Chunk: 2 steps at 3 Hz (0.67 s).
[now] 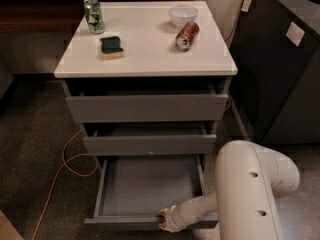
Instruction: Place coke can into bottom drawer
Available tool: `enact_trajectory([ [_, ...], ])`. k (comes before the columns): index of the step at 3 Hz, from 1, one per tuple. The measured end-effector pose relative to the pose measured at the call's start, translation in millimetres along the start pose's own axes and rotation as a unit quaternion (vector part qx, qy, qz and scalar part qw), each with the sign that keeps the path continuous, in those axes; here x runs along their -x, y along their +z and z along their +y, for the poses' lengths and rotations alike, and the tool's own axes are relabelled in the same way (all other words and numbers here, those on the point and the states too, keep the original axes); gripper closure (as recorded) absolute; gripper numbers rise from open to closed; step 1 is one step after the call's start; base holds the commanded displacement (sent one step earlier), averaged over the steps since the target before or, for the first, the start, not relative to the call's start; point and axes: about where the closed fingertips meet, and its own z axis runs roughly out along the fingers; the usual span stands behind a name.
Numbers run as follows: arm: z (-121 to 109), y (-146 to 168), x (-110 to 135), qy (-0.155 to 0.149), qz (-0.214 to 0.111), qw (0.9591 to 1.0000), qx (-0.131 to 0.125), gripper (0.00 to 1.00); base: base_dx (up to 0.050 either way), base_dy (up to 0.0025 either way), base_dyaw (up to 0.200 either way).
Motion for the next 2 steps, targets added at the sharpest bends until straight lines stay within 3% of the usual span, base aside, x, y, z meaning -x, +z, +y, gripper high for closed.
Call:
enact_trajectory([
  [1, 0.0, 0.0, 0.0, 0.000, 0.000, 1.0000, 0.000, 0.36, 0.000, 0.00000, 0.000],
  [2, 3.6, -25.8, 21.9, -0.026, -0.013, 0.9995, -0.009, 0.05, 0.000, 0.00000, 0.000],
])
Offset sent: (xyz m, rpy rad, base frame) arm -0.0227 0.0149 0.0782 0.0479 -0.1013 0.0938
